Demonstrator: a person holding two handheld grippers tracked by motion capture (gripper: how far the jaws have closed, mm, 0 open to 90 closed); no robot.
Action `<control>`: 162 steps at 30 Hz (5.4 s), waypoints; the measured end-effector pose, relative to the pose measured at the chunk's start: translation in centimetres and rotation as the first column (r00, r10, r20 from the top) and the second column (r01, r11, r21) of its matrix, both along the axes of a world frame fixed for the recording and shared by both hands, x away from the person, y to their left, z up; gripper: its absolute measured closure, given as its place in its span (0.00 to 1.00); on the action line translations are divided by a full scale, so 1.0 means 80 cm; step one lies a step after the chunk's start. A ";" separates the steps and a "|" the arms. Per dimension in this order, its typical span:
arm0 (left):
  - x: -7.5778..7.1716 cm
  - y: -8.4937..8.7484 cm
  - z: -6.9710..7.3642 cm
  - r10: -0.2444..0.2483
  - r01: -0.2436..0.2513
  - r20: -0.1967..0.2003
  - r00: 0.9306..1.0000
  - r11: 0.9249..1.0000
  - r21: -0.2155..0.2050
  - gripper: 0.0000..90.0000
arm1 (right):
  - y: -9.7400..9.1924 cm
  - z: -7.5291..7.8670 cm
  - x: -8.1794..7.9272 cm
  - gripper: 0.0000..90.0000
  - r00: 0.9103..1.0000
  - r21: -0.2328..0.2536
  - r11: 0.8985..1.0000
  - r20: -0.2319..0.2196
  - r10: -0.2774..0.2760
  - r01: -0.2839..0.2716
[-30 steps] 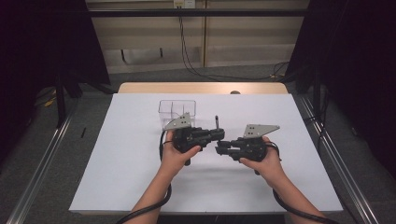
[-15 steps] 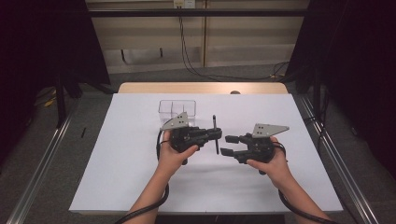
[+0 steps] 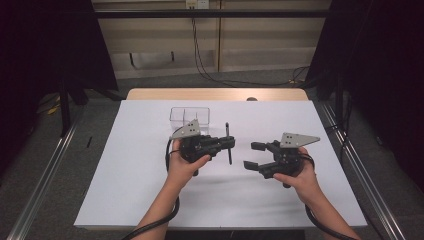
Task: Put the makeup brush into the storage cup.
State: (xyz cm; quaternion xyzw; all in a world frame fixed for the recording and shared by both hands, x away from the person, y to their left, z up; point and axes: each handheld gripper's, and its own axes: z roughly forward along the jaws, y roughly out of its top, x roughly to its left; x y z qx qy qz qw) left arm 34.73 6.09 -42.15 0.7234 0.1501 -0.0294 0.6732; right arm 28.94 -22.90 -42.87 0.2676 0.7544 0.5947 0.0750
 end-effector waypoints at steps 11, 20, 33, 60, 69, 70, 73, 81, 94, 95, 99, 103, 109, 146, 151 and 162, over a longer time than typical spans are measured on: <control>0.002 0.004 -0.001 0.013 -0.013 0.000 1.000 1.000 0.007 0.93 | -0.011 -0.002 -0.004 0.12 1.000 -0.008 1.000 0.013 -0.011 0.011; 0.001 0.009 0.000 0.025 -0.025 0.003 1.000 1.000 0.011 0.93 | -0.025 -0.005 -0.007 0.06 0.999 0.011 0.999 0.014 -0.037 0.036; 0.002 0.011 0.002 0.030 -0.031 0.014 0.999 0.999 0.017 0.93 | -0.046 -0.009 -0.013 0.02 0.999 0.000 0.999 0.019 -0.041 0.041; 0.010 0.032 0.002 0.085 -0.085 0.020 0.996 0.996 0.032 0.93 | -0.074 -0.021 -0.030 0.02 0.997 -0.007 0.997 0.027 -0.075 0.075; 0.012 0.037 0.003 0.097 -0.097 0.022 0.995 0.995 0.034 0.93 | -0.079 -0.025 -0.035 0.02 0.996 -0.008 0.997 0.028 -0.081 0.082; 0.013 0.037 0.003 0.098 -0.099 0.022 0.995 0.995 0.033 0.93 | -0.080 -0.026 -0.036 0.02 0.996 -0.009 0.997 0.027 -0.082 0.083; 0.014 0.038 0.004 0.102 -0.102 0.022 0.995 0.994 0.035 0.93 | -0.082 -0.027 -0.037 0.02 0.996 -0.009 0.996 0.027 -0.083 0.083; 0.016 0.042 0.006 0.110 -0.111 0.026 0.994 0.993 0.037 0.93 | -0.084 -0.030 -0.040 0.02 0.996 -0.005 0.996 0.030 -0.087 0.087; 0.019 0.046 0.010 0.120 -0.121 0.031 0.992 0.992 0.042 0.93 | -0.086 -0.034 -0.044 0.02 0.995 0.005 0.995 0.040 -0.095 0.095; 0.019 0.046 0.011 0.120 -0.121 0.032 0.992 0.992 0.044 0.93 | -0.086 -0.034 -0.044 0.02 0.995 0.007 0.996 0.041 -0.094 0.094; 0.021 0.048 0.012 0.127 -0.128 0.032 0.991 0.991 0.048 0.93 | -0.088 -0.035 -0.045 0.02 0.994 0.008 0.995 0.040 -0.098 0.098; 0.023 0.050 0.012 0.131 -0.132 0.028 0.991 0.990 0.050 0.93 | -0.088 -0.036 -0.046 0.02 0.994 0.014 0.995 0.039 -0.099 0.099; 0.026 0.054 0.011 0.142 -0.143 0.021 0.990 0.988 0.053 0.93 | -0.088 -0.036 -0.047 0.02 0.994 0.021 0.995 0.043 -0.100 0.099; 0.049 0.078 0.030 0.227 -0.230 0.045 0.973 0.969 0.091 0.93 | -0.095 -0.037 -0.052 0.03 0.992 0.029 0.993 0.049 -0.114 0.112; 0.052 0.080 0.032 0.232 -0.235 0.049 0.972 0.967 0.094 0.93 | -0.097 -0.038 -0.052 0.03 0.992 0.023 0.993 0.046 -0.119 0.118; 0.057 0.079 0.033 0.244 -0.248 0.048 0.968 0.964 0.096 0.93 | -0.098 -0.039 -0.053 0.03 0.991 0.027 0.992 0.048 -0.123 0.121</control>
